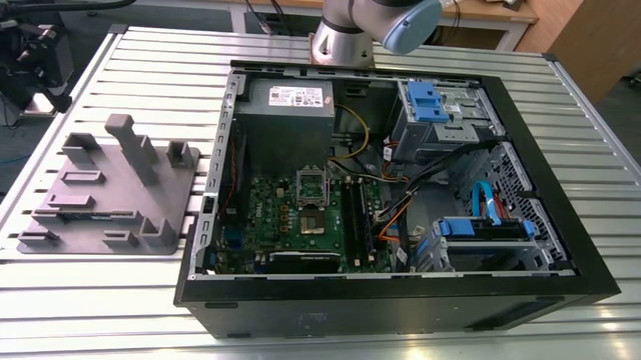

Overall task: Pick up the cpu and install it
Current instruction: 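Pick up the cpu and move it towards the insertion slot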

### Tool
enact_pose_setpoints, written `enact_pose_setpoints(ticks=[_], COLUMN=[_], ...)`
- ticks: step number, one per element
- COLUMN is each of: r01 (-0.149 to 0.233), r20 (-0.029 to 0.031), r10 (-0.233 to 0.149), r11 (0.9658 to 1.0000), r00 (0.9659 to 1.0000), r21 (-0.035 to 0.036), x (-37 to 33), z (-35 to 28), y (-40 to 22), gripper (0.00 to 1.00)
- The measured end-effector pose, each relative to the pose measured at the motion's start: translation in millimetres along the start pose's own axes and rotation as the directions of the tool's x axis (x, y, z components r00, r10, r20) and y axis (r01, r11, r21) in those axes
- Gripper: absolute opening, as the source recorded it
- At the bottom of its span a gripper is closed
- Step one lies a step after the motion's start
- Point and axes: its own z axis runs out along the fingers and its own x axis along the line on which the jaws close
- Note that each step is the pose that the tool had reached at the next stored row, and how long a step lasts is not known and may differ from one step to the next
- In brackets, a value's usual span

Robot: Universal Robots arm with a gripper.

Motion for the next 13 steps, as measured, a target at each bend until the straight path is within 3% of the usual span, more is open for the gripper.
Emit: enact_pose_setpoints(ticks=[13], r01=[0.000], r20=[0.0000], r10=[0.000], r11=[1.0000], r00=[1.0000], r21=[-0.0001], x=[-23.2], z=[0.6], y=[0.9], gripper=[0.47])
